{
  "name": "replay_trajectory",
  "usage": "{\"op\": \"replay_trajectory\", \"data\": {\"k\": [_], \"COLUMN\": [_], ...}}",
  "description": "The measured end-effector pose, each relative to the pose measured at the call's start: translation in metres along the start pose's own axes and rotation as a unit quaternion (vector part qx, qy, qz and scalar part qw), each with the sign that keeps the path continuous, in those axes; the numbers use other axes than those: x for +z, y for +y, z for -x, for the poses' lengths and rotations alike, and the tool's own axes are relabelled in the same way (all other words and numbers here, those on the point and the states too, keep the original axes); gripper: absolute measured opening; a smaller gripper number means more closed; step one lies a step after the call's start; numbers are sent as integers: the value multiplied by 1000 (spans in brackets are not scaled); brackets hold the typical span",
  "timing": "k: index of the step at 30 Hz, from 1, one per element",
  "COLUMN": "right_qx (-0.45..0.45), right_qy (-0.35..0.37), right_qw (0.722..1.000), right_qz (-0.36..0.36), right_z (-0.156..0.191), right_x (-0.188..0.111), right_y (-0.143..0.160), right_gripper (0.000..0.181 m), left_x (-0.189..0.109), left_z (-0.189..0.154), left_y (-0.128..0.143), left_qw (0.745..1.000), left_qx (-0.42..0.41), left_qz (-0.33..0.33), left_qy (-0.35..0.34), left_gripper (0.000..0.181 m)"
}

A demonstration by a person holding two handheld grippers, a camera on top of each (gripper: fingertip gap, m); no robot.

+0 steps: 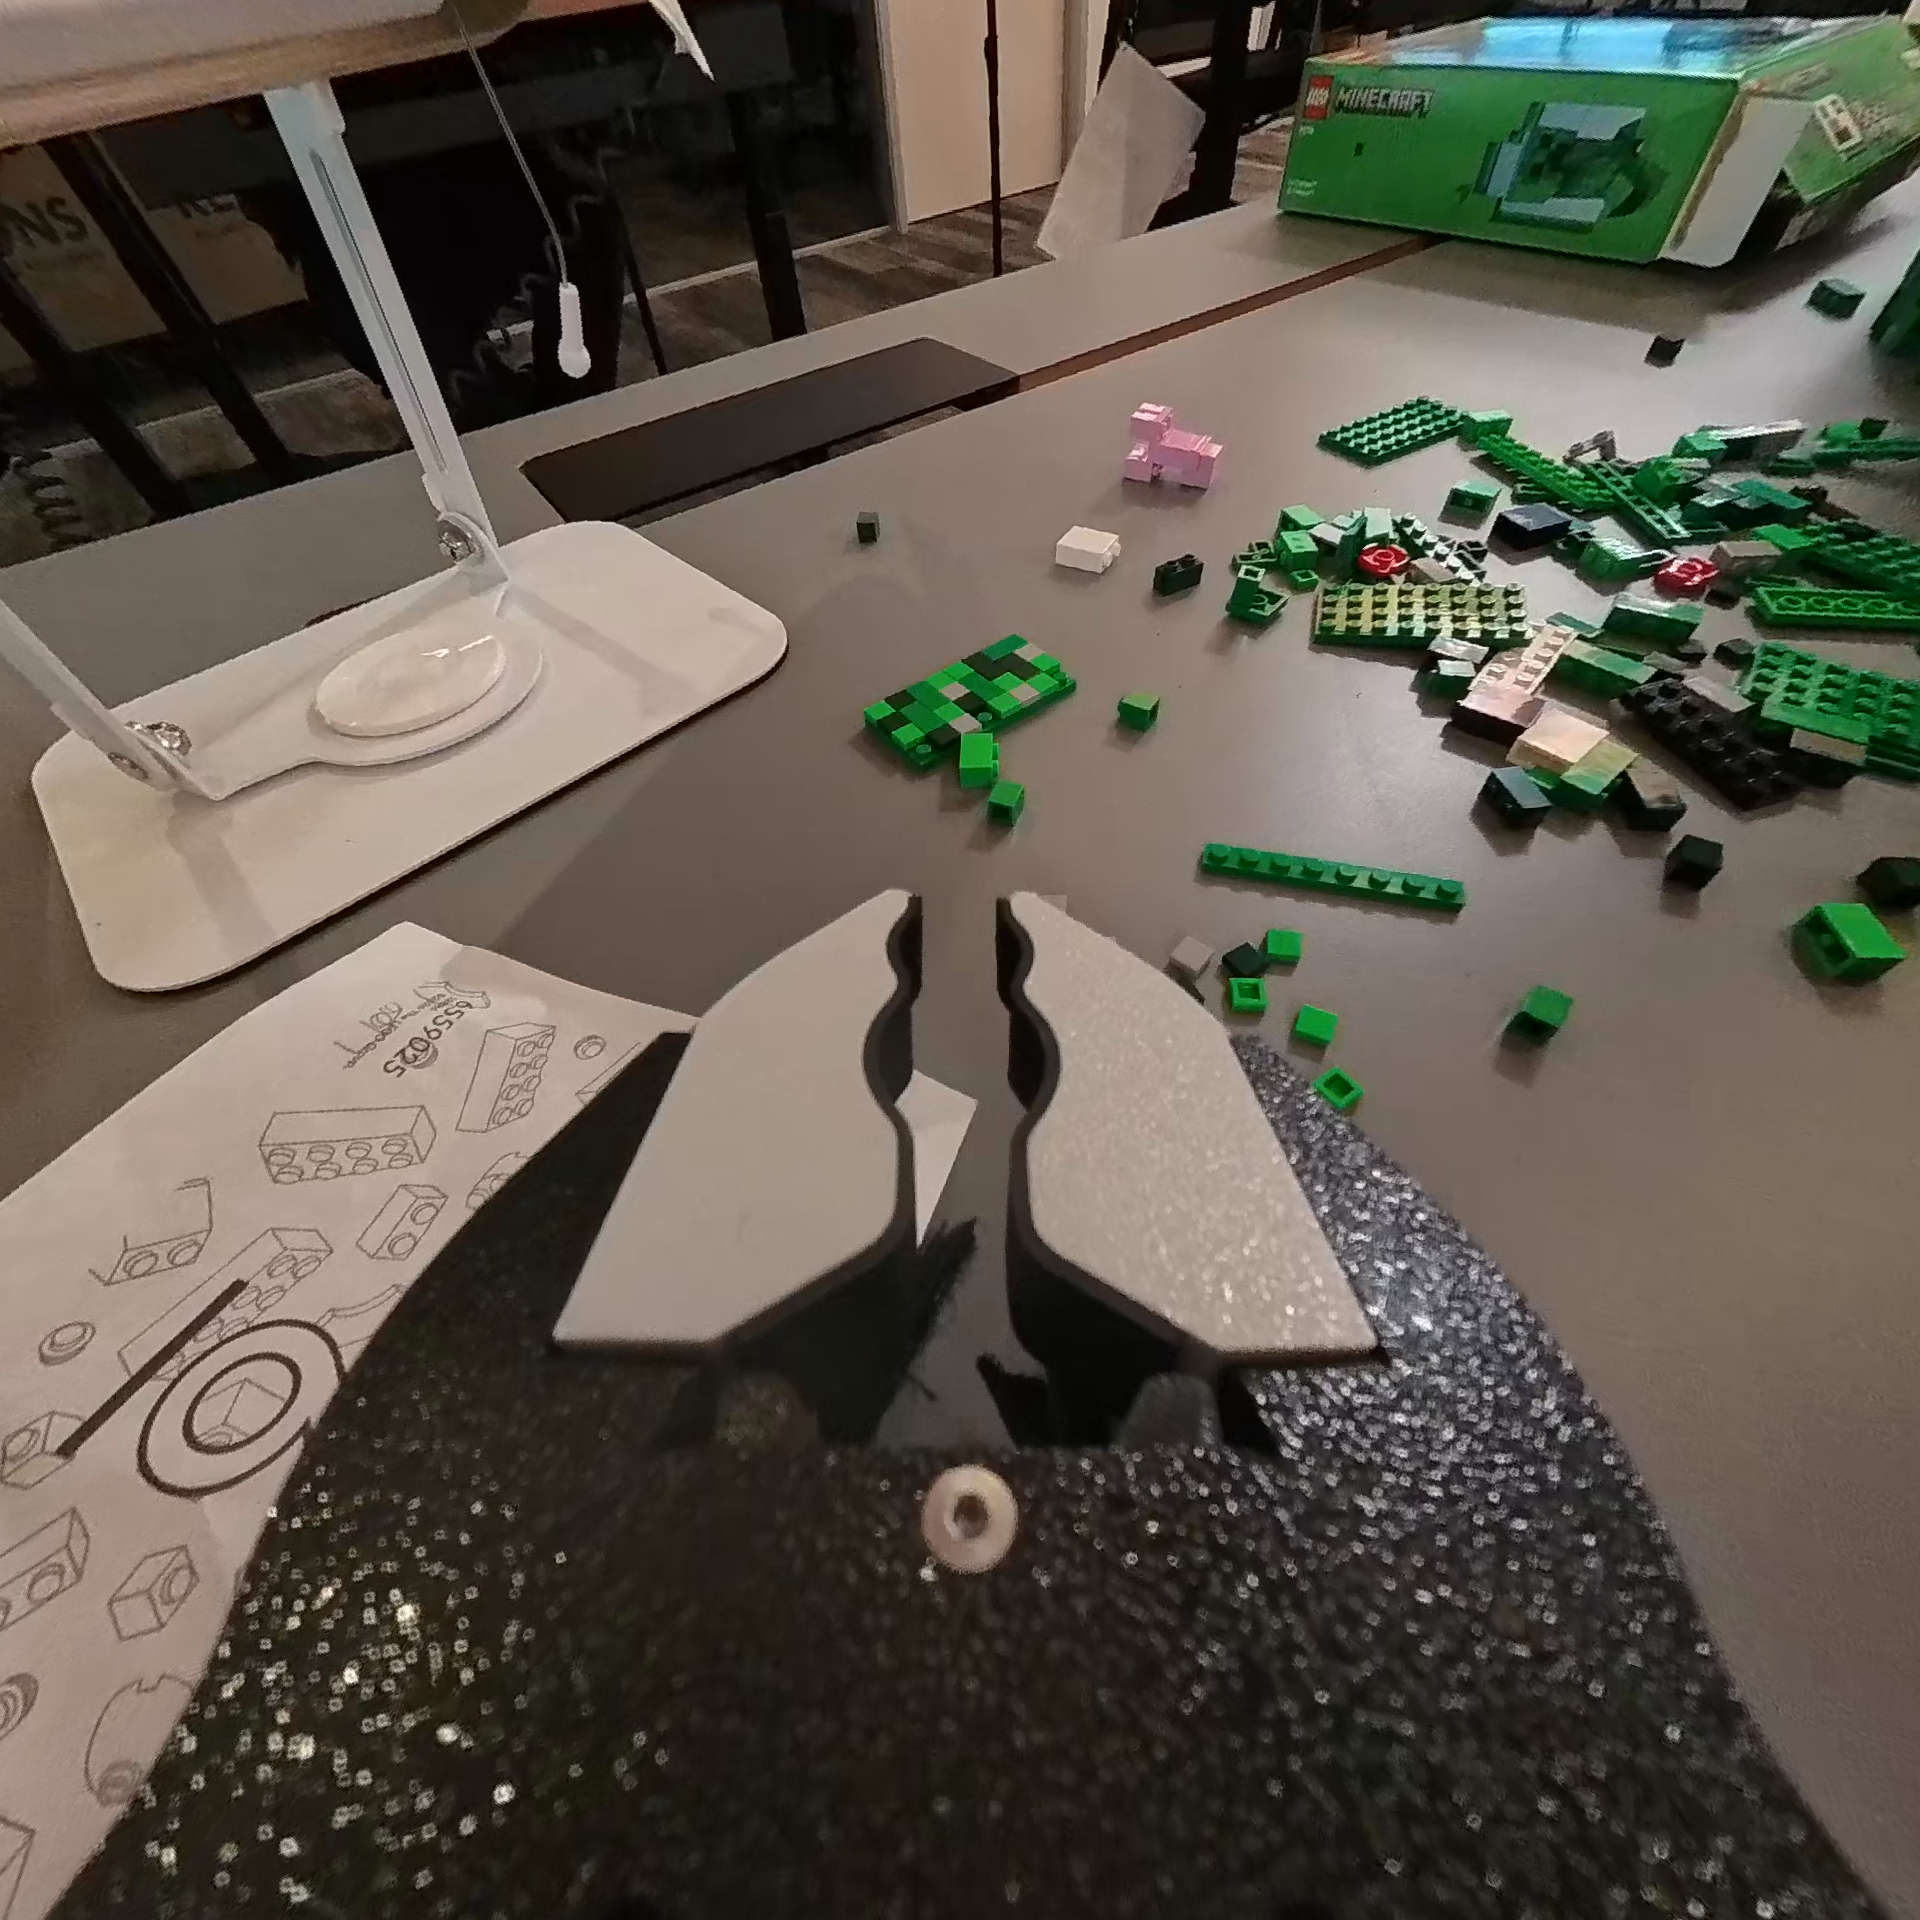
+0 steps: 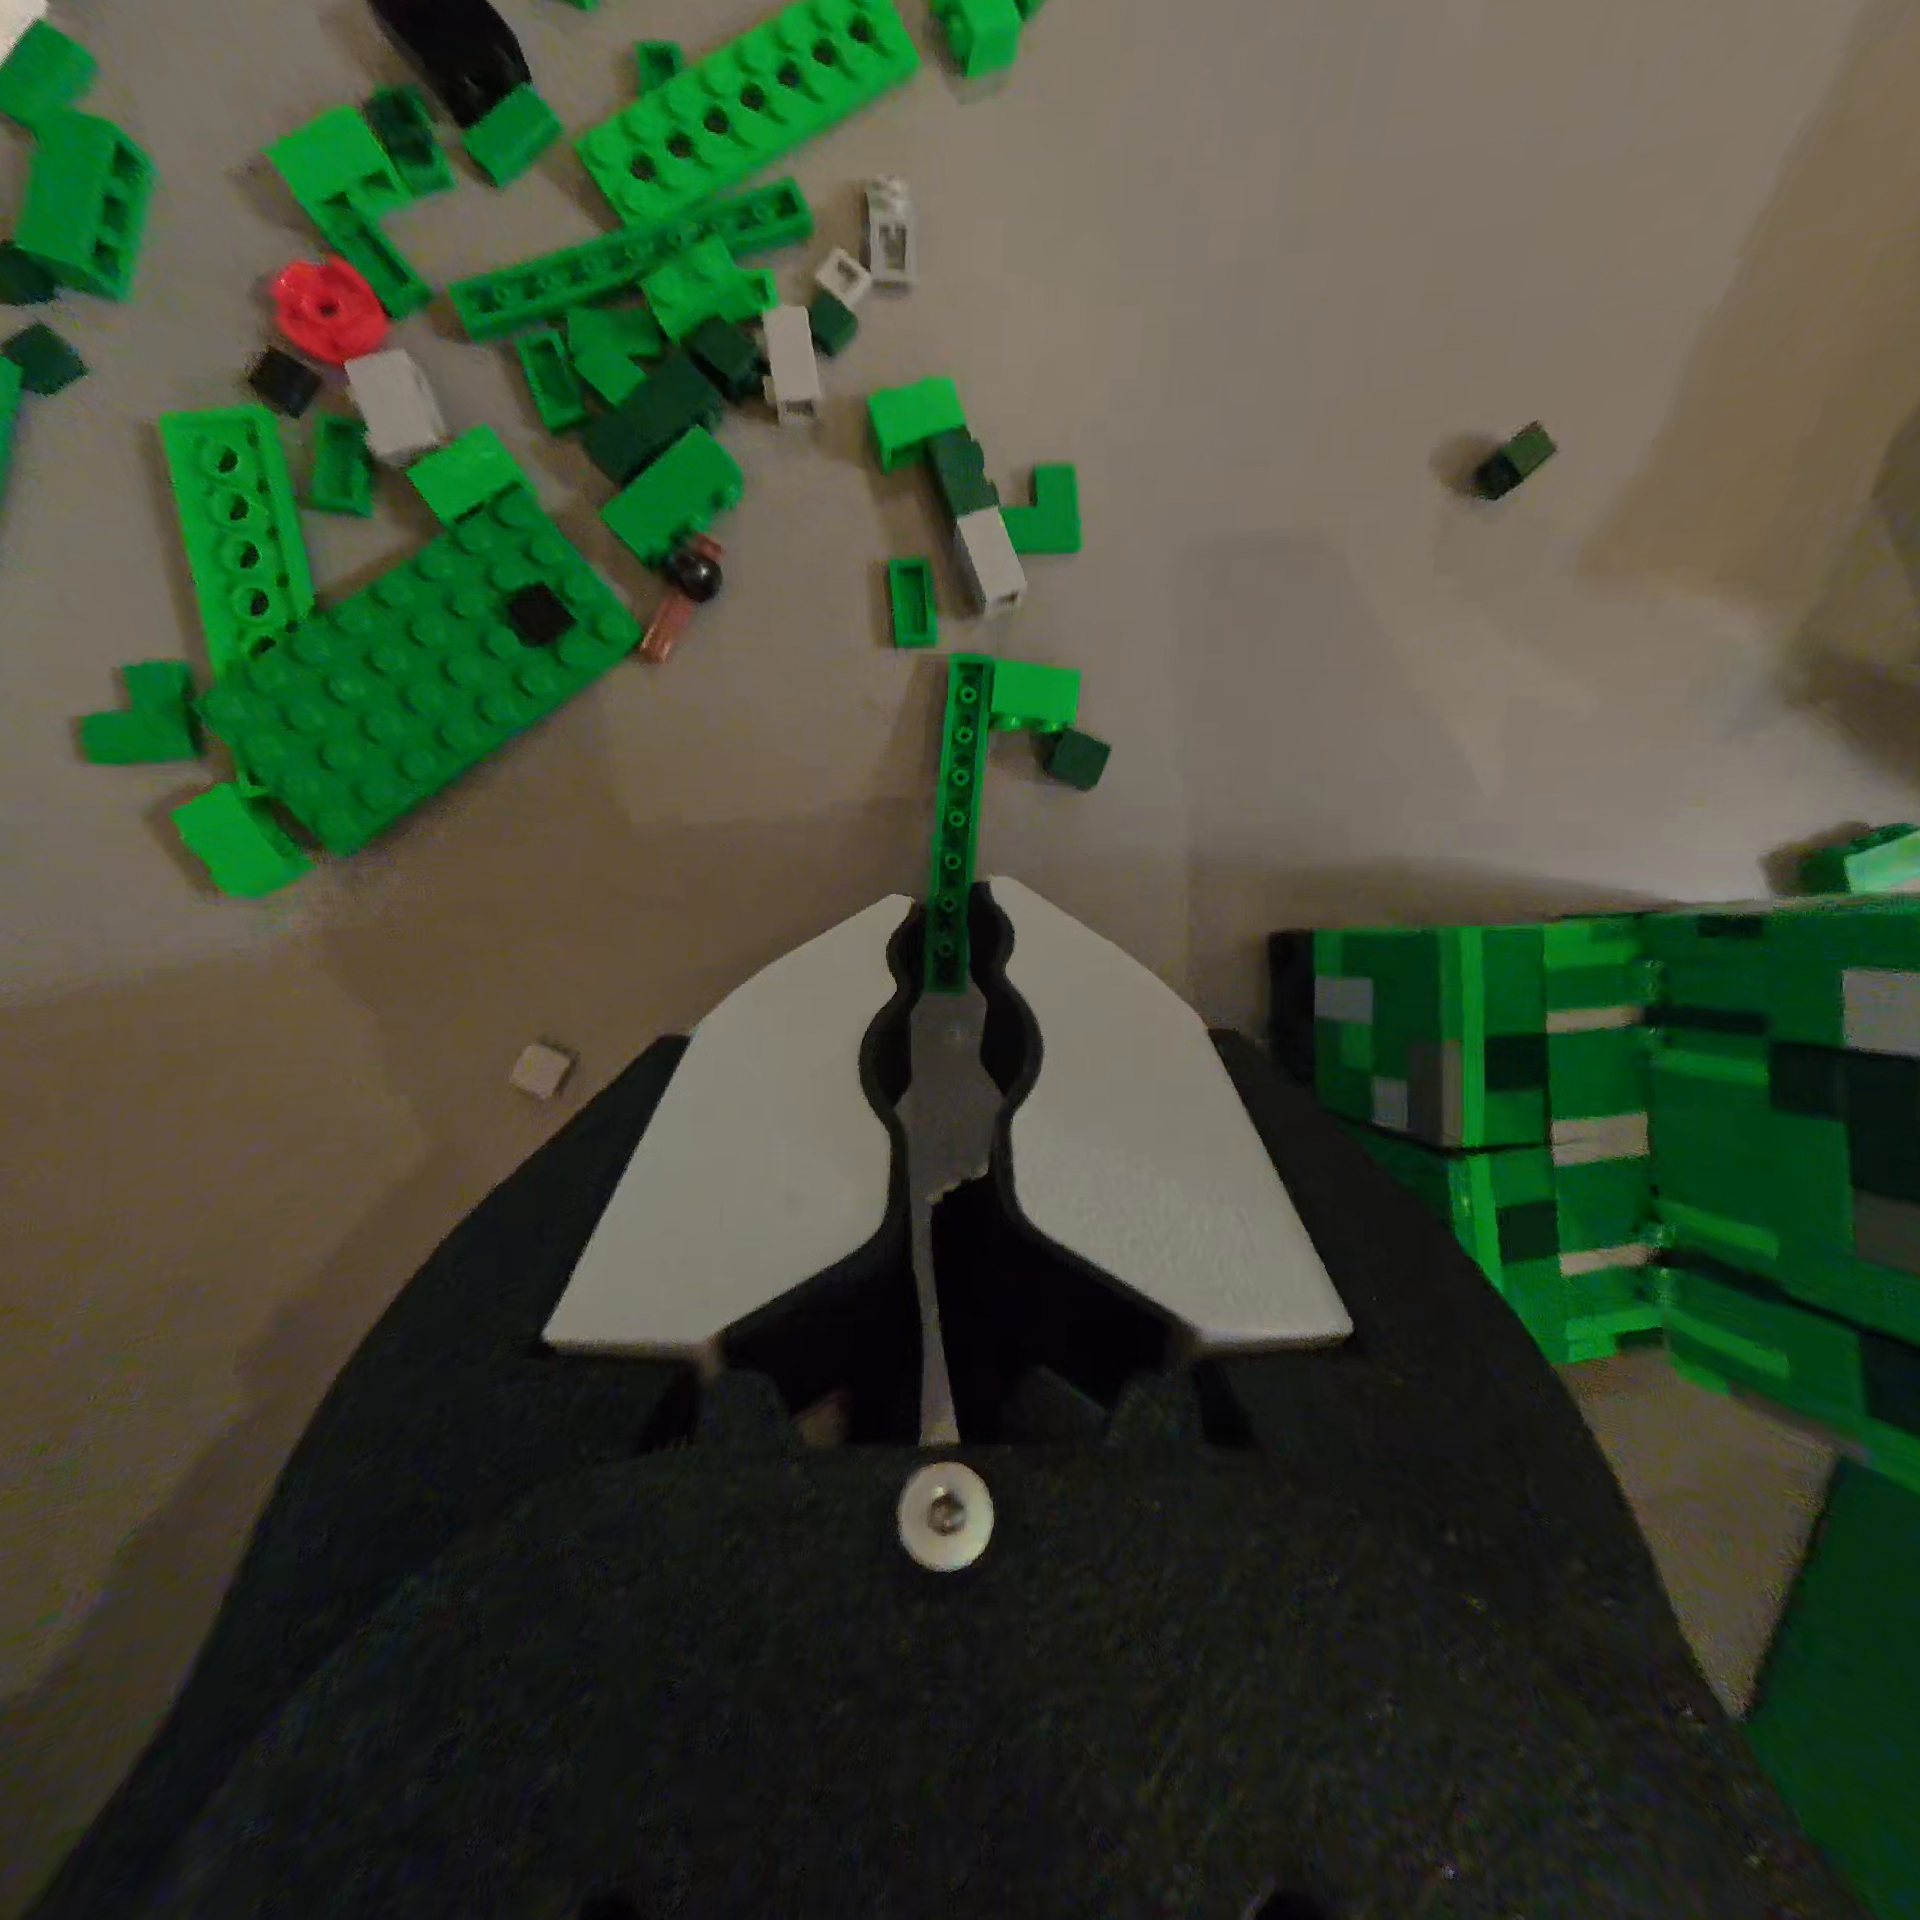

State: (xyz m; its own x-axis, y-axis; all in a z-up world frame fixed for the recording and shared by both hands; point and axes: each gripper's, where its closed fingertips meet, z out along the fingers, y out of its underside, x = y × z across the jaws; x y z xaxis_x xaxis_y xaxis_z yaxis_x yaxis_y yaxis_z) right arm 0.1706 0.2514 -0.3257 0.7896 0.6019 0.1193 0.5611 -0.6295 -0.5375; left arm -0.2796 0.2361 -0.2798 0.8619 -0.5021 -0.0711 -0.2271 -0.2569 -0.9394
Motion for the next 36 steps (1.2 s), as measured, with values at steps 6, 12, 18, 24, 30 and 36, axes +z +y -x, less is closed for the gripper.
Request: {"op": "replay_trajectory", "data": {"k": [6,12,18,24,30,36], "right_qx": [-32,-190,-200,-241,-232,-234], "right_qy": [-107,-202,-228,-177,-157,-157], "right_qw": [992,960,952,954,960,954], "right_qz": [-59,-38,-29,-26,-19,-97], "right_z": [37,106,125,117,104,99], "right_x": [-18,-15,-7,0,0,-1], "right_y": [-15,-11,-14,-19,-22,-81], "right_gripper": [25,20,19,0,8,12], "left_x": [0,0,0,0,0,0], "left_z": [0,0,0,0,0,0], "left_y": [0,0,0,0,0,0], "left_qw": [1000,1000,1000,1000,1000,1000], "left_qx": [-1,1,-2,-2,-3,-3], "left_qz": [0,1,0,0,1,1], "left_qy": [0,0,1,1,2,3], "left_gripper": [13,13,13,13,13,13]}}
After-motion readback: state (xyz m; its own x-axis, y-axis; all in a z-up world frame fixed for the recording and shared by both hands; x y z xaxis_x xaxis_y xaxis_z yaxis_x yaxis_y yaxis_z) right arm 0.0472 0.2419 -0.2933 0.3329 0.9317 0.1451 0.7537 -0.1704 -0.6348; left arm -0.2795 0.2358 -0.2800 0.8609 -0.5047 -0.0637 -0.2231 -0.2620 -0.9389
